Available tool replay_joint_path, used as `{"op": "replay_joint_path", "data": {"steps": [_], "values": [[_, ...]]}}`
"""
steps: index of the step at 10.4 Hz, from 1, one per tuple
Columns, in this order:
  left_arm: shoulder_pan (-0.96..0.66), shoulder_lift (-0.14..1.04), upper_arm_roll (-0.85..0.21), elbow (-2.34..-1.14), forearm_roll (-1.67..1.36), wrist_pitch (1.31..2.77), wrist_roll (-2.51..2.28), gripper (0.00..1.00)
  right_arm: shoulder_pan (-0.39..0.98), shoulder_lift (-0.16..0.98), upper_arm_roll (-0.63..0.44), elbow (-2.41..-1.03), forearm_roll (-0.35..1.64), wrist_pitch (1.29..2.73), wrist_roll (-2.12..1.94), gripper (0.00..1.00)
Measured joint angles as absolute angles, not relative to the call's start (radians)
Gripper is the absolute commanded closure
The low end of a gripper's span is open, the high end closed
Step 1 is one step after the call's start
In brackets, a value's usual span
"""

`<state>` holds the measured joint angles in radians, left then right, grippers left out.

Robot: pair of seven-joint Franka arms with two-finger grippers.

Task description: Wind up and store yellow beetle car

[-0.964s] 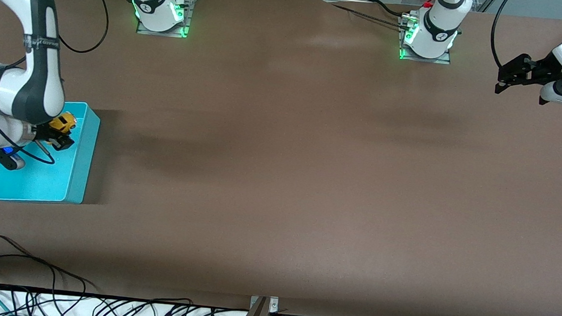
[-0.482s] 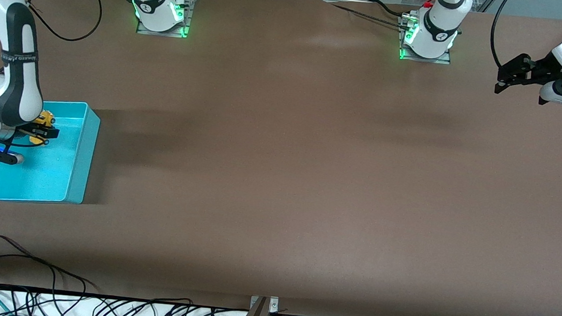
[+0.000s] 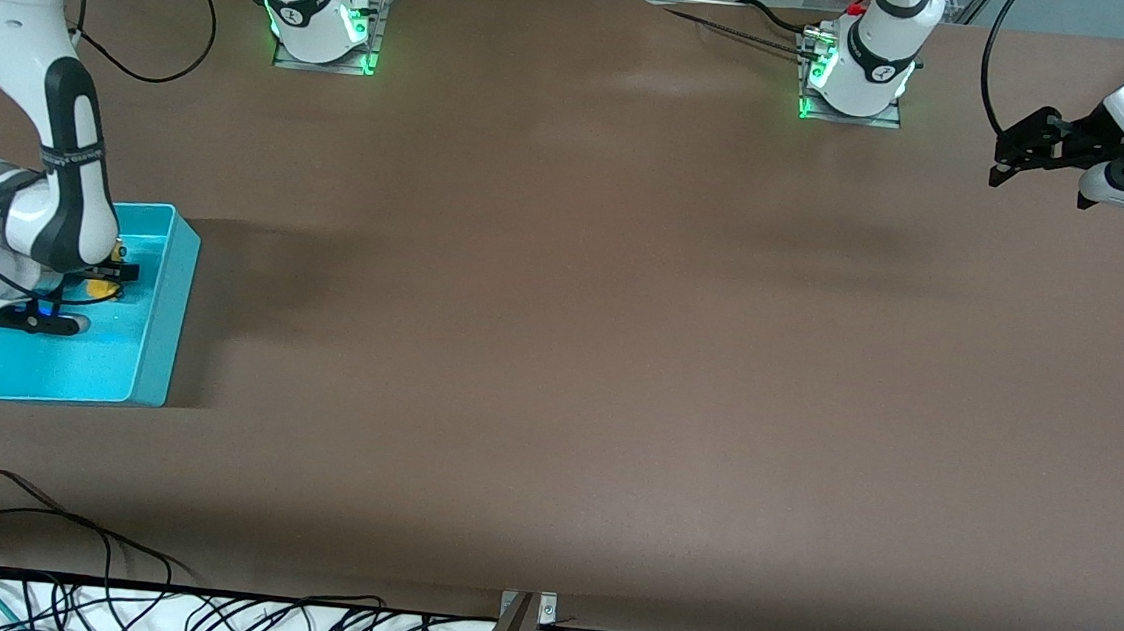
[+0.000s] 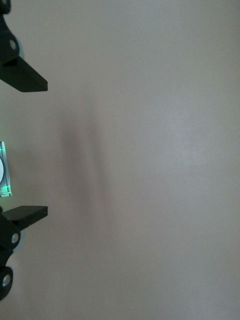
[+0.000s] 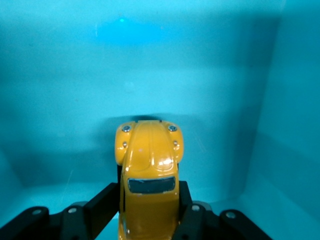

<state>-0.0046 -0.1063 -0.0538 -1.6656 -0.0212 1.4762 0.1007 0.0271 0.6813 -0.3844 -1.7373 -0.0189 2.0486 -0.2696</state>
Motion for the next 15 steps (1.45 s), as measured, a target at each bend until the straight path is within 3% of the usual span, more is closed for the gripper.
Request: {"op": "replay_joint_path", "data": {"steps": [1,2,8,13,15], "values": [[-0.005,-0.106,-0.054,-1.666,-0.021,1.476,0.101,0.0,0.025,0.697,-0.385,-1.737,-0.019,2.054,-0.276,0.48],[-0.005,-0.106,-0.054,-1.666,-0.021,1.476,0.101,0.0,0.025,0.7,-0.386,-1.736,-0.019,2.056,-0.279,0.0],[-0.005,-0.106,-0.054,-1.665,-0.021,1.476,0.101,0.0,0.025,0.684,-0.388,-1.704,-0.018,2.015,-0.28,0.0],[-0.005,-0.106,-0.054,-1.665,-0.021,1.475,0.101,0.0,0.027,0.457,-0.389,-1.609,-0.018,1.767,-0.28,0.0],[-0.005,-0.106,-0.054,-1.665,-0.021,1.475,0.101,0.0,0.029,0.397,-0.386,-1.495,0.02,1.601,-0.28,0.0]]}}
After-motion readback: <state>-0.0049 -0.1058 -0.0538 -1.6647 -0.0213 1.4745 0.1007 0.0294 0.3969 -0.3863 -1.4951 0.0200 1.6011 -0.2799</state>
